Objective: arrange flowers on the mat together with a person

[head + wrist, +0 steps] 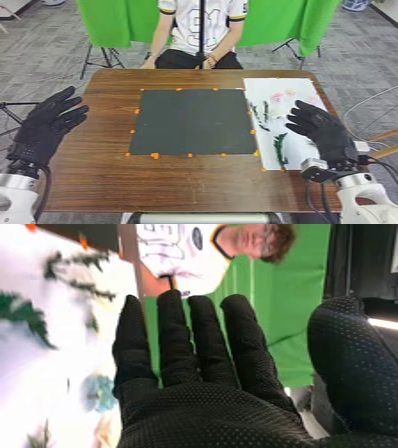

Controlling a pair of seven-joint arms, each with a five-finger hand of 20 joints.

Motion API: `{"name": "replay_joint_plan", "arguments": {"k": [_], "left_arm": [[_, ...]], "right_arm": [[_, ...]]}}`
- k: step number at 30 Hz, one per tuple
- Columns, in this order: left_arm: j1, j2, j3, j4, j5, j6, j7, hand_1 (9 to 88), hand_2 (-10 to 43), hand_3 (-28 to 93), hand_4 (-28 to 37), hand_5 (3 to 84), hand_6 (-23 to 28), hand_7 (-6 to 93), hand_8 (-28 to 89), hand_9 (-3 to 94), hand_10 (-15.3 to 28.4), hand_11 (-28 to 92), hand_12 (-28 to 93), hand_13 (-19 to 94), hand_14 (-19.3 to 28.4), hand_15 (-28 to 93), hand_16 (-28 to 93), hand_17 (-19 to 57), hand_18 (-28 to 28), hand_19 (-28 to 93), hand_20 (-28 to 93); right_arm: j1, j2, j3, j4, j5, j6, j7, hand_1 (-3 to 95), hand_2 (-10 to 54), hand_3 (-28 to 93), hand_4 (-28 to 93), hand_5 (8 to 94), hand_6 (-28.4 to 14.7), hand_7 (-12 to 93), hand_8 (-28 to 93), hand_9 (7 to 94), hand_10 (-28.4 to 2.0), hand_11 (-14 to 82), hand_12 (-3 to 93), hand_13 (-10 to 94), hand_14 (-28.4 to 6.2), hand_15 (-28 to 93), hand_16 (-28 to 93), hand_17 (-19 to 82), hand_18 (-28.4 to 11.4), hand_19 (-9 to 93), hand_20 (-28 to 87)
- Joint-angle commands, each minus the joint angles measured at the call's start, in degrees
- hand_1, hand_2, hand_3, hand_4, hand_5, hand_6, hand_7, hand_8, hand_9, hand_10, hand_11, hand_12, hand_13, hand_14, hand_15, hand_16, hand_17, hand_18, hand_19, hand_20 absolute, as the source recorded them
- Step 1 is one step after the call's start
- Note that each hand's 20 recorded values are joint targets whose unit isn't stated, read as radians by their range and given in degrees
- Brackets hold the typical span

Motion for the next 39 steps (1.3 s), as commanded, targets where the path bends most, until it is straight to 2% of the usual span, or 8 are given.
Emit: {"name": "replay_joint_plan", "arguments": {"k": [1, 9, 17, 20, 22, 27, 33, 39], "left_arm": [[1.4, -2.53, 0.77, -0.41, -0.22, 0.41, -0.84, 27.6, -2.2, 71, -21.7, 31.9, 3.8, 15.5, -8, 28.0, 12.2, 19, 19, 23, 14.9, 30, 2, -6.7, 22.9, 46, 14], [1.4, -2.62, 0.63, -0.5, -0.12, 1.13, 0.01, 27.0, -2.8, 69, -24.4, 32.2, 3.9, 15.1, -8, 27.8, 12.2, 18, 19, 23, 14.9, 27, 3, -6.9, 22.6, 45, 13], [0.8, -2.46, 0.91, -0.13, 0.02, 0.43, -0.35, 27.1, -3.1, 70, -24.9, 32.2, 3.9, 15.2, -8, 27.9, 12.1, 18, 20, 23, 14.7, 27, 4, -7.0, 22.5, 45, 12], [-0.7, -1.96, 1.82, 0.33, 0.01, 0.31, -0.41, 27.2, -3.0, 70, -24.8, 32.3, 3.9, 15.2, -8, 27.9, 12.2, 18, 20, 23, 14.7, 27, 4, -7.0, 22.5, 45, 12], [-1.0, -2.16, 1.53, 0.27, 0.48, -0.14, -1.22, 27.2, -3.0, 70, -24.8, 32.3, 3.9, 15.4, -8, 27.9, 12.2, 18, 20, 23, 14.7, 27, 4, -7.0, 22.5, 45, 12], [0.9, -3.07, 0.75, -0.26, 0.24, 0.42, -0.86, 27.2, -3.0, 70, -24.7, 32.7, 4.1, 15.5, -8, 27.9, 12.1, 18, 20, 23, 14.8, 27, 4, -7.1, 22.5, 45, 12], [0.1, -2.39, 1.13, 0.05, 0.11, 0.31, -0.81, 27.3, -2.9, 70, -24.7, 32.7, 4.1, 15.6, -8, 28.1, 12.2, 18, 20, 23, 14.8, 27, 4, -7.1, 22.5, 45, 12], [1.6, -2.94, 0.45, -0.45, 0.11, 0.73, -0.38, 27.4, -2.7, 69, -24.6, 32.7, 4.1, 15.5, -8, 28.1, 12.2, 18, 20, 23, 14.8, 27, 4, -7.1, 22.5, 45, 12]], "right_arm": [[1.2, -2.4, -1.4, 0.7, -1.8, -2.6, 1.1, 16.8, 8.3, 87, -22, 38.3, -4.9, 16, -10, 39.0, -13.5, 6.4, 19.3, 34, -12.0, 10, 30, 11, -19.5, 38, 23], [1.5, -4.8, 1.6, 0.5, -3.4, -6.2, 0.1, 16.6, 8.2, 86, -22, 37.9, -4.4, 16, -9, 38.9, -13.6, 6.4, 19.7, 34, -12.0, 9, 31, 10, -19.8, 39, 23], [1.7, -3.0, 2.1, 0.1, -3.8, -4.3, -1.4, 16.7, 8.0, 86, -22, 38.1, -4.2, 16, -9, 38.9, -13.6, 6.7, 20.0, 34, -11.9, 9, 32, 10, -20.1, 39, 24], [0.8, -2.9, 2.7, -0.3, -3.7, -4.1, -1.9, 16.6, 7.9, 86, -22, 38.1, -4.1, 16, -9, 38.9, -13.6, 6.8, 20.1, 34, -11.8, 9, 32, 10, -20.0, 39, 24], [1.0, -3.1, 2.5, -0.2, -3.8, -3.8, -1.9, 16.6, 7.9, 86, -22, 38.2, -4.1, 16, -9, 38.9, -13.5, 6.9, 20.1, 34, -11.8, 9, 32, 10, -20.1, 39, 24], [1.1, -3.9, 2.9, 0.2, -3.9, -5.8, -1.7, 16.7, 7.8, 86, -22, 38.3, -4.0, 16, -9, 38.9, -13.5, 7.0, 20.2, 34, -11.8, 9, 33, 10, -20.0, 40, 24], [1.3, -3.0, 1.9, 0.0, -3.8, -4.0, -1.5, 16.7, 7.9, 86, -22, 38.3, -3.8, 16, -9, 38.9, -13.6, 7.0, 20.2, 34, -11.7, 9, 33, 9, -20.2, 40, 25], [2.6, -2.1, -1.0, 0.4, -3.9, -1.9, -0.9, 16.7, 7.9, 86, -22, 38.4, -3.8, 16, -10, 38.8, -13.7, 7.1, 20.1, 34, -11.8, 9, 33, 9, -20.3, 40, 25]]}}
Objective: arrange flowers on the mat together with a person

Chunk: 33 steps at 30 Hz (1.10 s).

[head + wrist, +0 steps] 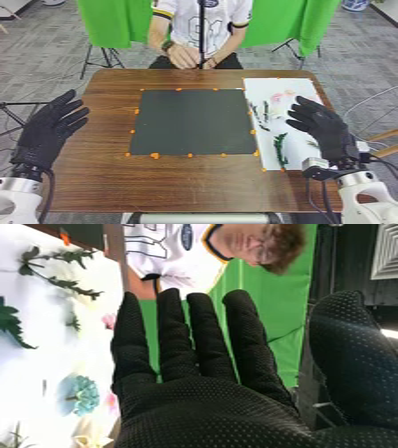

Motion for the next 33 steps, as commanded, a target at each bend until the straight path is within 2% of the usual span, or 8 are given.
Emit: {"name": "replay_joint_plan", "arguments": {"k": [1, 8, 13, 18, 21, 22, 27, 33], "left_arm": [[1.6, -0.61, -0.47, -0.22, -0.06, 0.56, 0.06, 27.4, -2.6, 69, -24.6, 32.7, 4.1, 15.5, -8, 28.1, 12.2, 18, 20, 23, 14.8, 27, 4, -7.1, 22.5, 46, 12], [1.9, -1.06, -0.46, -0.18, -0.04, 0.35, -0.21, 27.4, -2.5, 69, -24.7, 32.7, 4.0, 15.5, -8, 28.3, 12.2, 18, 20, 23, 14.8, 28, 4, -7.2, 22.5, 46, 12], [0.9, -0.47, -0.16, 0.15, -0.05, 0.28, -0.31, 27.3, -2.2, 69, -24.7, 32.7, 4.1, 15.5, -8, 28.3, 12.3, 18, 20, 23, 14.8, 28, 4, -7.2, 22.5, 46, 12], [2.5, -1.29, -0.83, -0.42, -0.11, 0.72, -0.01, 27.3, -2.2, 69, -24.6, 32.7, 4.1, 15.7, -8, 28.3, 12.2, 18, 20, 23, 14.8, 28, 4, -7.2, 22.5, 46, 12], [1.5, -0.63, -0.4, 0.02, -0.14, 0.49, 0.17, 27.2, -2.2, 70, -24.6, 32.7, 4.0, 15.7, -8, 28.3, 12.2, 18, 20, 23, 14.8, 28, 4, -7.2, 22.5, 46, 12], [1.3, -1.09, -0.64, -0.09, 0.2, 0.28, -0.46, 27.2, -2.1, 69, -24.6, 32.7, 4.0, 15.7, -8, 28.3, 12.2, 18, 20, 23, 14.9, 28, 4, -7.3, 22.5, 46, 12], [2.1, -1.76, -0.78, -0.25, 0.13, 0.04, -0.55, 27.0, -2.2, 70, -24.7, 32.6, 4.0, 15.8, -8, 28.4, 12.2, 18, 20, 23, 14.9, 28, 4, -7.3, 22.6, 46, 12], [2.1, -0.81, -0.87, -0.15, -0.06, 0.27, -0.35, 26.9, -2.0, 70, -24.9, 32.7, 4.0, 15.6, -8, 28.4, 12.3, 18, 20, 23, 14.9, 28, 3, -7.4, 22.6, 46, 12]], "right_arm": [[1.0, 1.1, -3.1, 0.0, -0.4, 2.8, 0.4, 16.7, 7.9, 86, -22, 38.4, -3.8, 16, -10, 38.8, -13.7, 7.2, 20.2, 34, -11.8, 9, 33, 9, -20.3, 40, 25], [1.1, 1.2, -3.0, 0.2, -0.5, 2.4, 0.3, 16.8, 8.0, 86, -22, 38.3, -3.8, 16, -10, 38.8, -13.6, 7.2, 20.2, 34, -11.8, 8, 33, 9, -20.3, 40, 25], [0.6, 1.7, -1.8, -0.4, -0.2, 3.1, -0.4, 16.7, 8.0, 86, -22, 38.3, -3.9, 16, -10, 38.8, -13.7, 7.2, 20.2, 34, -11.7, 8, 33, 9, -20.3, 40, 25], [1.2, 2.4, -1.7, -0.3, -0.2, 2.0, -0.2, 16.7, 8.0, 87, -22, 38.3, -3.9, 16, -10, 38.7, -13.7, 7.3, 20.2, 34, -11.7, 8, 34, 9, -20.4, 40, 25], [1.0, 2.0, -0.7, -0.3, 0.0, 1.1, -0.3, 16.6, 8.0, 87, -22, 38.4, -3.9, 16, -10, 38.7, -13.7, 7.2, 20.2, 34, -11.7, 8, 34, 9, -20.3, 40, 25], [1.0, 1.8, -0.6, -0.2, -0.1, 0.8, -0.2, 16.6, 8.0, 87, -22, 38.4, -3.8, 16, -10, 38.7, -13.7, 7.2, 20.2, 34, -11.8, 8, 34, 9, -20.3, 40, 25], [-0.1, 0.4, 1.7, -0.3, -0.1, -2.2, -0.4, 16.7, 8.1, 87, -22, 38.3, -3.8, 16, -10, 38.7, -13.7, 7.2, 20.2, 34, -11.8, 8, 34, 9, -20.3, 40, 25], [0.1, 1.3, 0.0, -0.7, -0.1, -0.4, -0.1, 16.7, 8.1, 87, -22, 38.4, -3.8, 16, -10, 38.7, -13.7, 7.2, 20.1, 34, -11.9, 8, 34, 9, -20.3, 40, 25]]}}
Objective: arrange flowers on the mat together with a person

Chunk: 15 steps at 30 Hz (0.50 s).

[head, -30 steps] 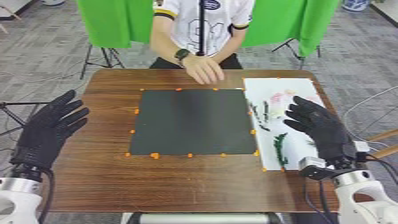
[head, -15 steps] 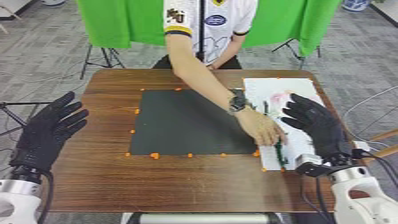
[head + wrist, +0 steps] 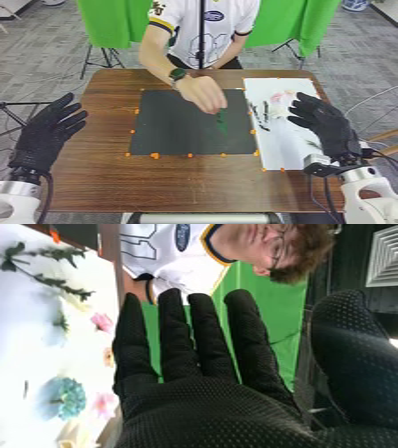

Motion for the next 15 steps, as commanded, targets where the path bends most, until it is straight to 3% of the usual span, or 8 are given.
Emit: {"name": "replay_joint_plan", "arguments": {"k": [1, 15], "left_arm": [[0.7, 0.1, -0.19, 0.01, -0.15, 0.14, -0.31, 26.9, -2.0, 70, -24.9, 32.7, 4.0, 15.7, -8, 28.3, 12.2, 18, 20, 23, 14.9, 28, 3, -7.4, 22.6, 46, 12], [1.1, -0.5, -0.56, -0.21, -0.12, 0.47, -0.57, 26.7, -2.0, 70, -24.9, 32.7, 4.1, 15.6, -8, 28.4, 12.2, 18, 20, 23, 14.9, 28, 3, -7.4, 22.6, 46, 12]], "right_arm": [[-1.0, 0.0, -1.2, -0.7, -0.2, 0.7, -0.2, 16.7, 8.1, 87, -22, 38.4, -3.8, 16, -10, 38.7, -13.7, 7.2, 20.2, 34, -11.9, 8, 34, 9, -20.3, 40, 25], [1.3, 2.1, -5.2, -0.1, -0.3, 4.8, 0.9, 16.6, 8.2, 87, -22, 38.3, -3.8, 16, -10, 38.7, -13.6, 7.3, 20.2, 35, -12.0, 9, 33, 9, -20.4, 40, 25]]}}
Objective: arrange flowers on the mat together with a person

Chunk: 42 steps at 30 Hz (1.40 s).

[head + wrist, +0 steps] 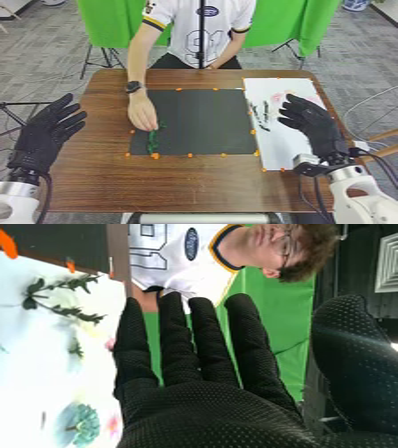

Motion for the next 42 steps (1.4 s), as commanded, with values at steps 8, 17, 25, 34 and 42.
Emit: {"name": "replay_joint_plan", "arguments": {"k": [8, 17, 25, 34, 42], "left_arm": [[0.6, -0.27, -0.05, -0.05, -0.19, 0.81, -0.18, 26.7, -2.0, 70, -25.1, 32.8, 4.1, 15.6, -8, 28.4, 12.2, 18, 20, 23, 15.0, 28, 3, -7.4, 22.6, 46, 12], [0.9, -0.33, -0.37, -0.16, -0.21, 0.61, -0.02, 26.7, -1.9, 70, -25.1, 32.6, 4.0, 15.5, -8, 28.4, 12.3, 18, 20, 23, 15.0, 28, 3, -7.4, 22.7, 46, 12], [1.1, -0.03, -0.62, -0.09, -0.27, 0.4, -0.04, 26.7, -1.8, 70, -25.0, 32.7, 4.0, 15.7, -8, 28.3, 12.2, 18, 20, 23, 14.9, 28, 3, -7.4, 22.6, 46, 12], [1.9, 0.11, -0.92, -0.03, -0.59, 0.03, 0.65, 25.8, -1.7, 70, -25.1, 32.7, 4.0, 15.5, -8, 28.3, 12.3, 18, 20, 23, 15.0, 28, 3, -7.5, 22.6, 46, 12], [2.2, 0.1, -1.26, -0.06, -0.5, -0.2, 0.89, 25.4, -1.6, 70, -25.3, 32.7, 4.0, 15.4, -8, 28.4, 12.4, 18, 20, 23, 15.1, 28, 4, -7.5, 22.6, 45, 12]], "right_arm": [[0.7, 0.3, 0.2, 0.0, -0.3, 0.1, 0.2, 16.7, 8.2, 87, -22, 38.4, -3.9, 16, -10, 38.8, -13.7, 7.4, 20.2, 35, -12.0, 9, 33, 9, -20.4, 40, 25], [0.4, 0.1, 0.7, 0.0, -0.5, -0.4, -0.2, 16.5, 8.1, 86, -22, 37.6, -5.2, 15, -9, 39.3, -13.7, 7.6, 20.1, 35, -12.0, 9, 33, 9, -20.4, 40, 25], [0.1, 1.2, 0.3, -0.2, -1.6, 2.1, -0.6, 17.2, 7.2, 87, -22, 37.8, -4.7, 16, -9, 39.6, -13.7, 7.9, 20.1, 36, -11.9, 10, 33, 9, -20.5, 40, 25], [-3.2, 6.1, 2.9, -2.1, -21.4, 15.3, -0.2, 25.9, -9.5, 78, -28, 47.3, -4.9, 26, -13, 52.9, -11.6, 33.7, 26.7, 46, -10.4, 64, 23, 19, -19.8, 62, 36], [-5.1, 12.8, 2.7, -3.0, -47.1, 21.3, 15.3, 32.9, -9.5, 67, -28, 53.2, -2.2, 36, -15, 57.7, -11.8, 47.1, 32.3, 51, -10.8, 74, 27, 24, -19.1, 71, 41]]}}
